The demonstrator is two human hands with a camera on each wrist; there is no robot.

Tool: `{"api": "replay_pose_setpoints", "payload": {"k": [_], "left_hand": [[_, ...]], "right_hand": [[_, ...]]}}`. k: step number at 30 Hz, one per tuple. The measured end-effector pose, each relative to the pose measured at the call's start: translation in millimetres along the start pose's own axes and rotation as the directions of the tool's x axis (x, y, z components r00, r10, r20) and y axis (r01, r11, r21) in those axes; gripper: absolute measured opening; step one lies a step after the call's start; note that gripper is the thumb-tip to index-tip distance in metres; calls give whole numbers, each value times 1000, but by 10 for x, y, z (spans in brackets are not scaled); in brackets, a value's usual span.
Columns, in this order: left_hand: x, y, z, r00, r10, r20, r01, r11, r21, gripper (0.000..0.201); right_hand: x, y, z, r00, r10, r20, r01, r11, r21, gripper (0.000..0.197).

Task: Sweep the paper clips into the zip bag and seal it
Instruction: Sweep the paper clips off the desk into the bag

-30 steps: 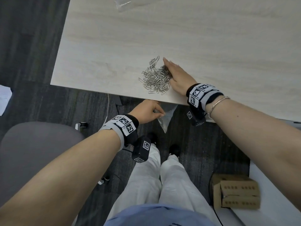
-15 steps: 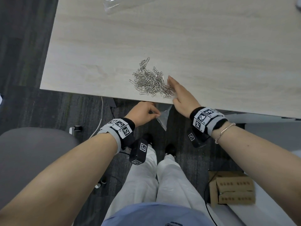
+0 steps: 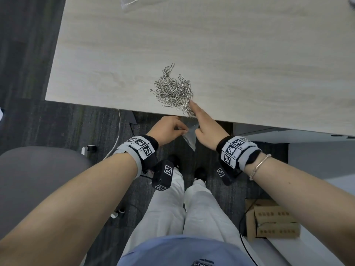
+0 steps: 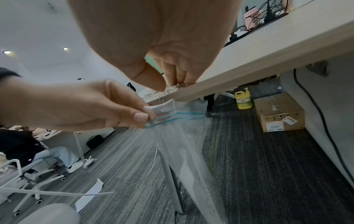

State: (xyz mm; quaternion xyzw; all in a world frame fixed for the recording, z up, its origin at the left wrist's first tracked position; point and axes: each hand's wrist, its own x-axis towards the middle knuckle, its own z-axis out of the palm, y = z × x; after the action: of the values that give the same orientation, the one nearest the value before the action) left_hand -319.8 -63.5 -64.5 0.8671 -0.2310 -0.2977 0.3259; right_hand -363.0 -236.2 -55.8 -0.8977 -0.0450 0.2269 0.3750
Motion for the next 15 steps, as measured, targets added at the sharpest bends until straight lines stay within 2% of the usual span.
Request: {"api": "replay_pose_setpoints", "payload": {"k": [6, 10, 12, 15], "left_hand": [[-11, 7, 2, 1000, 6, -16, -6, 1000, 14, 15], [-7, -10, -1, 1000, 4, -12, -4, 1000, 7, 14], [-2, -20, -1, 1000, -1, -15, 1, 1000, 4, 14], [0, -22, -11, 1000, 5, -9, -5, 1000, 3, 14]], "right_hand": [[-194, -98, 38, 996, -37, 79, 28, 993, 114, 81], [-170, -74, -50, 995, -56, -86, 68, 986, 149, 79], [-64, -64, -101, 991, -64, -121, 77, 991, 111, 79], [109, -91, -140, 995, -82, -52, 80, 996, -28, 80]]}}
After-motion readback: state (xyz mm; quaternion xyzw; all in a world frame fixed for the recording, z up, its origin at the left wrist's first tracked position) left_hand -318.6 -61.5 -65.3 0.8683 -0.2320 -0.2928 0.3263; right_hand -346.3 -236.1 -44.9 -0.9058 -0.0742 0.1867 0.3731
